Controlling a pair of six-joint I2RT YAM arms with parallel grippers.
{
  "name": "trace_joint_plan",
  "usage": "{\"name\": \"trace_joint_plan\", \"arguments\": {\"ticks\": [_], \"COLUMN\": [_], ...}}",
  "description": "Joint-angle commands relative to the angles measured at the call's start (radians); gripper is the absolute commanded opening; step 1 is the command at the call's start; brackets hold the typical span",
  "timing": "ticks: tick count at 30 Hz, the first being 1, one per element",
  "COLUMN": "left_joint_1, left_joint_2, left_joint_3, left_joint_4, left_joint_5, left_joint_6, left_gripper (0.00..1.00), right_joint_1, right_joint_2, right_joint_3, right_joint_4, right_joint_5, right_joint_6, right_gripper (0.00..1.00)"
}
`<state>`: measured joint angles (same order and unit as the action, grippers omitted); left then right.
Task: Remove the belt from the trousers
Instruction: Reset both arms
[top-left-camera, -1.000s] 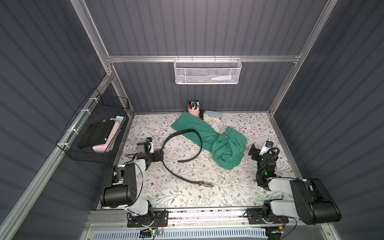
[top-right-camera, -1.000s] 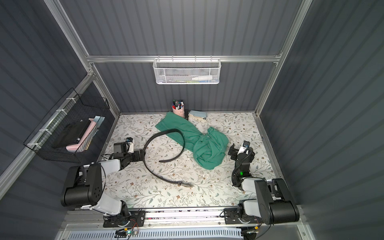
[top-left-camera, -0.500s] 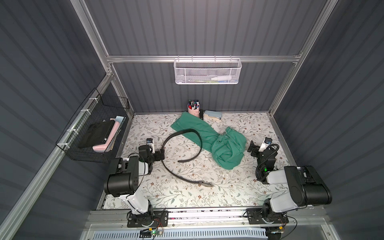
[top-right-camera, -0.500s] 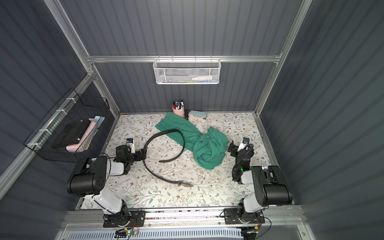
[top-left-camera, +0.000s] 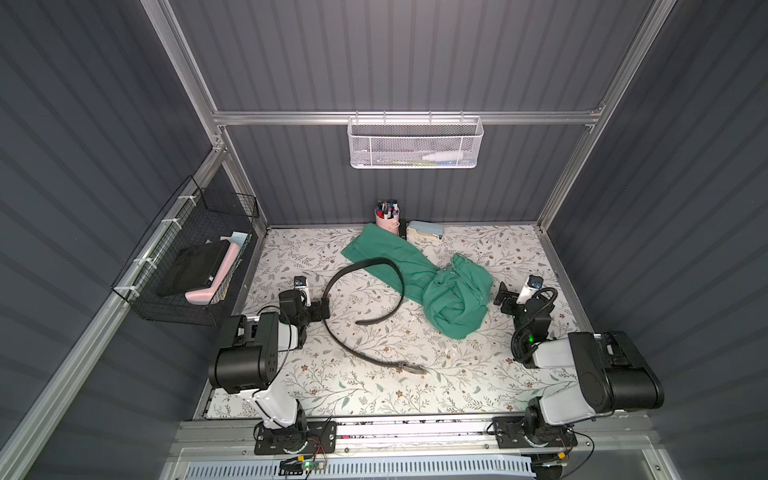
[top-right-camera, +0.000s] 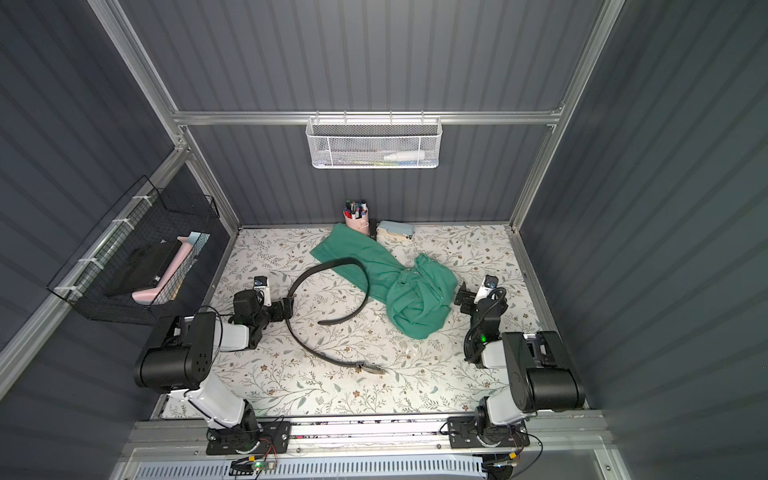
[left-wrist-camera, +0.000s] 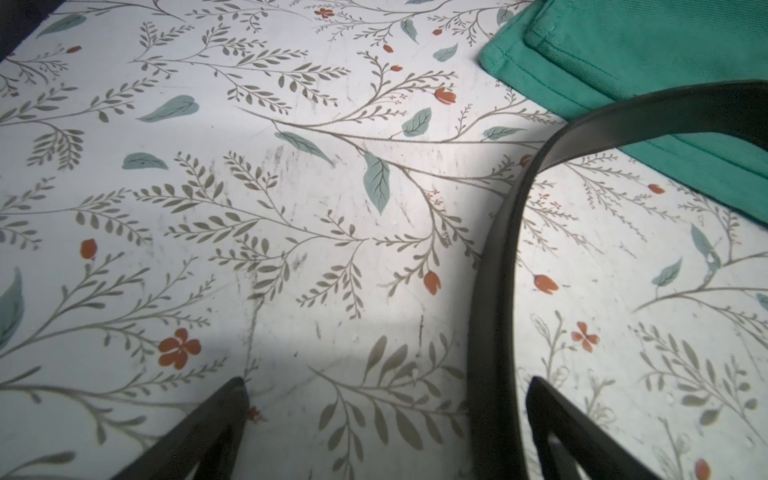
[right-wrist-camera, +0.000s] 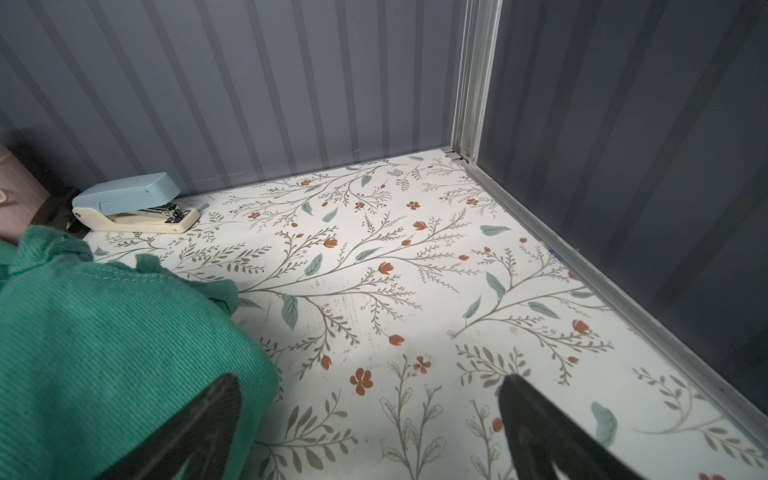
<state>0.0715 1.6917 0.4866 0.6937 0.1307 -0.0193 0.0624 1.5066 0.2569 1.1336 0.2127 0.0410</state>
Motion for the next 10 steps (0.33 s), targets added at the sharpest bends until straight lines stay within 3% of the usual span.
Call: {"name": "trace_joint_plan", "arguments": {"ticks": [1,10], "left_joint_1": [-0.006,-0.006], "left_joint_2": [0.014,0.014], "left_joint_3": [-0.003,-0.003], "left_joint_4": [-0.029,-0.029], "left_joint_5": [-0.032,-0.034], "left_joint_6": [0.002,0.002], "left_gripper": [1.00,1.00], "right_joint_1": [-0.003,-0.003], "right_joint_2": [-0.006,-0.008], "right_joint_3": [0.010,0.012], "right_joint_4": [0.013,0.009], "right_joint_5": [-0.006,-0.006], "right_joint_6": [0.004,0.005], "right_gripper": [0.99,0.99]}}
